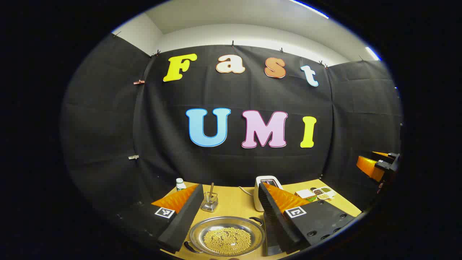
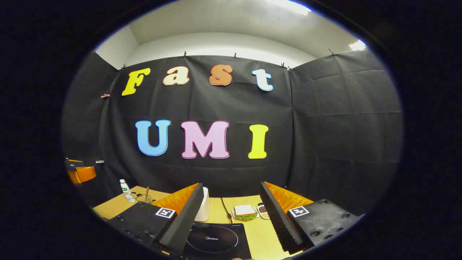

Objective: First push the handle of the pot to place it horizontally, then grasp the pot with both hands and set it on the induction cooktop.

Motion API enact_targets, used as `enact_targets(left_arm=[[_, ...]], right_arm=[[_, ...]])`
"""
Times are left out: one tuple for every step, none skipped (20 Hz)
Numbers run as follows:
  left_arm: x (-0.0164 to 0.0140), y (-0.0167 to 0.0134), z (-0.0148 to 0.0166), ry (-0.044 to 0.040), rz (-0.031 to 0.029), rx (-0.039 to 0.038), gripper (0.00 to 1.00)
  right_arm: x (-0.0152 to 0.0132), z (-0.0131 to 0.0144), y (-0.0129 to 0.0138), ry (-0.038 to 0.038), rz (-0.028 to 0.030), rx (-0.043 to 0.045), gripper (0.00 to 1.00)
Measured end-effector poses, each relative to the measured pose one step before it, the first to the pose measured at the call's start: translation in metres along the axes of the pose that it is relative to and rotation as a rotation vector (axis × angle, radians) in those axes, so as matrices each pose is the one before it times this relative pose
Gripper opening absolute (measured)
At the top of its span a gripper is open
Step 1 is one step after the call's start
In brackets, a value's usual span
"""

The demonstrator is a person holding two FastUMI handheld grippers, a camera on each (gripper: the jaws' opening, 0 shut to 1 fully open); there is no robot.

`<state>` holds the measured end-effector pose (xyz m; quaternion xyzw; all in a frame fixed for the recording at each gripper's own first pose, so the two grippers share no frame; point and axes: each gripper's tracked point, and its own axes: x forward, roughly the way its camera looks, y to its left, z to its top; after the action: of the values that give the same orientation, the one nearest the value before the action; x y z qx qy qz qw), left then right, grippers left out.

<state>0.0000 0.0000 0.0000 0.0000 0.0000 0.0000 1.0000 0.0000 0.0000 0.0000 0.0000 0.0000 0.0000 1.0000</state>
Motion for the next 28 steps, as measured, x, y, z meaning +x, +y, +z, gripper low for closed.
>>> enact_targets(left_arm=[[0.00177, 0.00035, -0.00022, 0.00011, 0.00221, -0.00188, 0.95], [0.00177, -0.00014, -0.00069, 0.00082, 0.00092, 0.00164, 0.95], [0.00131, 0.00002, 0.00029, 0.00027, 0.00011, 0.00341, 0.95], [0.00177, -0.00002, -0.00044, -0.00014, 0.00174, 0.00531, 0.95], [0.00189, 0.00093, 0.00086, 0.00108, 0.00157, 0.00415, 0.95], [0.00196, -0.00006, -0.00066, 0.00184, -0.00221, 0.00191, 0.95], [0.00145, -0.00143, 0.00000, 0.00184, -0.00257, -0.00042, 0.95], [0.00266, -0.00150, -0.00135, 0.00350, -0.00412, -0.00296, 0.95], [0.00133, -0.00088, -0.00063, 0.00487, -0.00094, -0.00358, 0.95], [0.00140, 0.00093, -0.00228, 0.00303, 0.00226, -0.00498, 0.95], [0.00055, -0.00003, -0.00080, 0.00379, 0.00078, -0.00520, 0.95], [0.00019, 0.00021, -0.00252, 0.00476, 0.00417, -0.00410, 0.95], [0.00018, 0.00234, -0.00008, 0.00189, 0.00996, -0.00299, 0.95], [0.00087, 0.00140, -0.00265, 0.00596, 0.00347, -0.00113, 0.95], [0.00012, 0.00006, -0.00283, 0.00446, 0.00228, 0.00174, 0.95], [-0.00043, 0.00268, -0.00022, -0.00122, 0.00652, 0.00309, 0.95], [-0.00022, 0.00284, -0.00130, -0.00306, 0.00373, 0.00038, 0.95], [-0.00037, 0.00113, -0.00007, -0.00213, -0.00025, -0.00220, 0.95], [0.00053, 0.00135, -0.00221, 0.00247, 0.00132, -0.00401, 0.95], [-0.00043, 0.00194, -0.00149, 0.00411, -0.00014, -0.00494, 0.95], [0.00026, 0.00165, -0.00250, 0.00443, -0.00083, -0.00495, 0.95], [0.00003, 0.00288, -0.00119, 0.00347, -0.00087, -0.00415, 0.95], [0.00045, 0.00249, -0.00250, 0.00554, 0.00016, -0.00063, 0.95], [0.00095, 0.00314, -0.00235, 0.01095, 0.00068, 0.00208, 0.95], [0.00144, 0.00347, -0.00400, 0.01133, 0.00245, 0.00320, 0.95], [0.00117, 0.00469, -0.00020, 0.00552, 0.00514, 0.00313, 0.95], [0.00184, 0.00499, -0.00101, 0.00515, 0.00675, 0.00476, 0.95], [0.00169, 0.00613, -0.00094, 0.00491, 0.01145, 0.00493, 0.95]], right_arm=[[0.00200, -0.00132, -0.00069, 0.00689, 0.00114, 0.00285, 0.96], [0.00054, -0.00210, 0.00034, 0.00735, 0.00095, 0.00551, 0.98], [0.00136, -0.00056, -0.00197, 0.00373, -0.00323, 0.00837, 0.98], [0.00155, 0.00053, -0.00131, -0.00152, -0.00412, 0.00623, 0.96], [0.00164, -0.00030, -0.00156, -0.00049, -0.00250, 0.00357, 0.98], [0.00103, -0.00046, -0.00067, 0.00174, -0.00094, 0.00055, 0.98], [0.00088, 0.00028, -0.00101, 0.00105, -0.00183, -0.00137, 0.98], [0.00119, -0.00044, -0.00162, 0.00036, -0.00128, -0.00025, 0.98], [0.00074, 0.00007, -0.00081, 0.00086, -0.00012, 0.00153, 0.98], [0.00116, -0.00045, -0.00027, 0.00244, 0.00152, 0.00101, 0.98], [0.00163, -0.00075, -0.00012, 0.00265, 0.00073, -0.00007, 0.96], [0.00079, -0.00050, 0.00001, 0.00221, 0.00100, -0.00014, 0.98], [0.00019, -0.00114, 0.00009, 0.00188, 0.00193, 0.00022, 0.98], [-0.00002, -0.00084, 0.00026, 0.00315, 0.00082, 0.00050, 0.98], [-0.00005, -0.00208, 0.00006, 0.00309, 0.00125, 0.00134, 0.98], [-0.00020, -0.00134, 0.00049, 0.00346, 0.00025, 0.00056, 0.98], [0.00101, -0.00261, 0.00017, 0.00794, -0.00069, -0.00084, 0.98], [0.00128, -0.00355, 0.00055, 0.00856, 0.00063, -0.00070, 0.98], [-0.00042, -0.00144, 0.00078, 0.00577, -0.00059, -0.00097, 0.98], [-0.00007, 0.00011, 0.00019, 0.00157, -0.00108, -0.00186, 0.98], [0.00025, 0.00058, -0.00010, -0.00089, -0.00262, -0.00333, 0.98], [-0.00071, 0.00064, 0.00015, -0.00350, -0.00297, -0.00380, 0.98], [-0.00008, 0.00128, -0.00018, -0.00461, -0.00405, -0.00350, 0.98], [-0.00049, -0.00023, -0.00147, -0.00283, -0.00526, -0.00363, 0.98], [-0.00042, -0.00082, -0.00034, -0.00035, -0.00314, -0.00055, 0.98], [-0.00033, -0.00041, -0.00023, 0.00259, -0.00271, 0.00305, 0.98], [-0.00102, -0.00117, -0.00055, 0.00434, -0.00148, 0.00384, 0.98], [-0.00130, -0.00111, -0.00014, 0.00451, -0.00382, 0.00224, 0.96]])
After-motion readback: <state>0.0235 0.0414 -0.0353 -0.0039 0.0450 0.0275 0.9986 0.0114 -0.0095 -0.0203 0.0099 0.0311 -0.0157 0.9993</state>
